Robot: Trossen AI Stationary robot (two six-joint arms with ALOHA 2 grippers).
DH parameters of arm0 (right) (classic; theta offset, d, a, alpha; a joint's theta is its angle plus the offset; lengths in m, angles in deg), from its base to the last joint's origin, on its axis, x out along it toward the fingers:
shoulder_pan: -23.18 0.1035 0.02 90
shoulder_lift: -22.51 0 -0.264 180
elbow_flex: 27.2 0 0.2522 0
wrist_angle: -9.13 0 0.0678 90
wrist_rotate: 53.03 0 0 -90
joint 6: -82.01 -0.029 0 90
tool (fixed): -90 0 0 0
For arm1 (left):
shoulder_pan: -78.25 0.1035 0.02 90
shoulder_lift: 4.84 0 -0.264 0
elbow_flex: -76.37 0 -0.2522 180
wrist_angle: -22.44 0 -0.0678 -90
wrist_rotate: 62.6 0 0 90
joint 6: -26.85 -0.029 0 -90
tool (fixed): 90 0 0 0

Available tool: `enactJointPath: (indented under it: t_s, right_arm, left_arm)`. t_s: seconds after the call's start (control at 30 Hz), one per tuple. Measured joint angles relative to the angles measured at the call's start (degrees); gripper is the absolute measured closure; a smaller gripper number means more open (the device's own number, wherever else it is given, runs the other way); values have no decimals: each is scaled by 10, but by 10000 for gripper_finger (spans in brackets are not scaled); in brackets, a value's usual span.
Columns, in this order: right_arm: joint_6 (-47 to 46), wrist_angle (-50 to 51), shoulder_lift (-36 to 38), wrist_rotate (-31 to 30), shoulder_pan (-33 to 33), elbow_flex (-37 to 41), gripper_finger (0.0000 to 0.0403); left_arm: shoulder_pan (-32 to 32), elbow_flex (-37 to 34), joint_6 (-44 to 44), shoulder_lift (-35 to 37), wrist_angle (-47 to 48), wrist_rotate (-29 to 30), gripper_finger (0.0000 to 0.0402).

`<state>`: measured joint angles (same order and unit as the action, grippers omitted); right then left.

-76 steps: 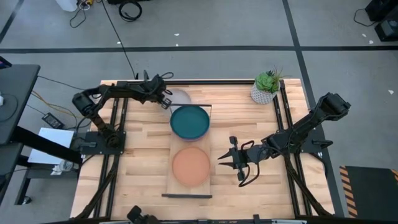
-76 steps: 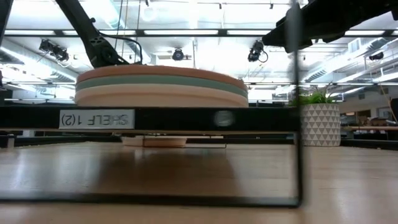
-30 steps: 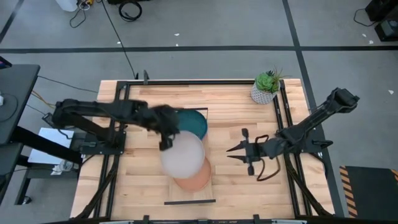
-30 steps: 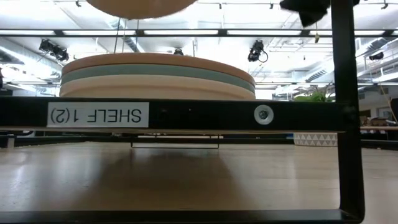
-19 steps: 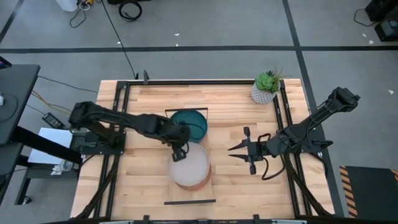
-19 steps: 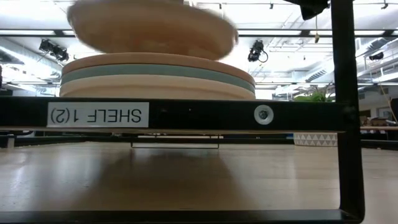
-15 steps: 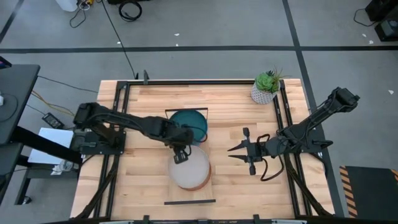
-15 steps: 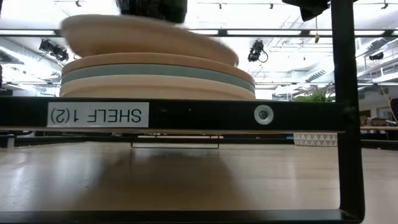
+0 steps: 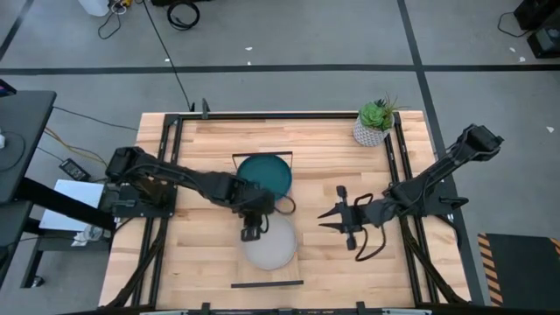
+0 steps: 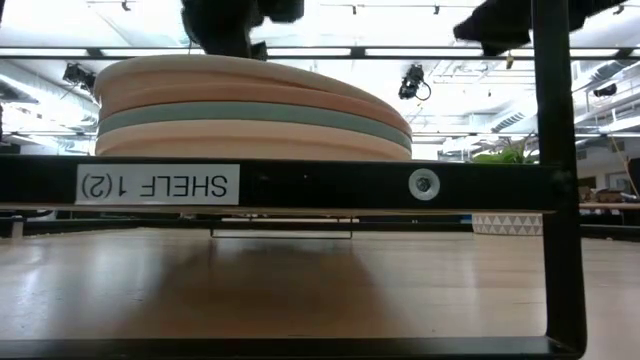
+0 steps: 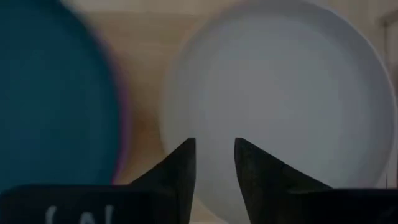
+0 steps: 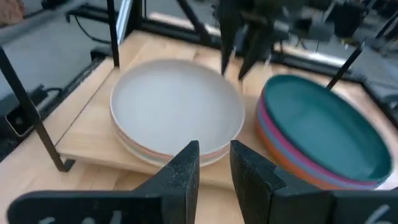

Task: Place and stack plates onto a shelf
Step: Stack the gray plate on top of the brown plate on the shelf

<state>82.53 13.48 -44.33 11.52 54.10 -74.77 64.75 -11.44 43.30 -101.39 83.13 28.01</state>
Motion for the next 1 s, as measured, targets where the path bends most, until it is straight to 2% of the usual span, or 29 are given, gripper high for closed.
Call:
enactJointPath:
  t_s: [0.13, 0.4, 0.63, 0.73, 1.0]
  right_arm:
    - [-18, -11, -37, 0, 1, 0, 307]
    - [-34, -17, -50, 0, 2, 0, 307]
    - [-32, -29, -48, 0, 1, 0, 307]
    - [-22, -36, -48, -2, 1, 0, 307]
    - [-20, -46, -48, -4, 1, 0, 307]
  left_arm:
    - [-43, -1, -64, -2, -4, 20, 282]
    - [-107, -1, -33, -6, 33, 70, 281]
    - [-110, -68, 1, -10, 27, 80, 281]
    - [-103, -72, 7, -8, 29, 77, 281]
    - [-128, -52, -54, 30, -76, 102, 281]
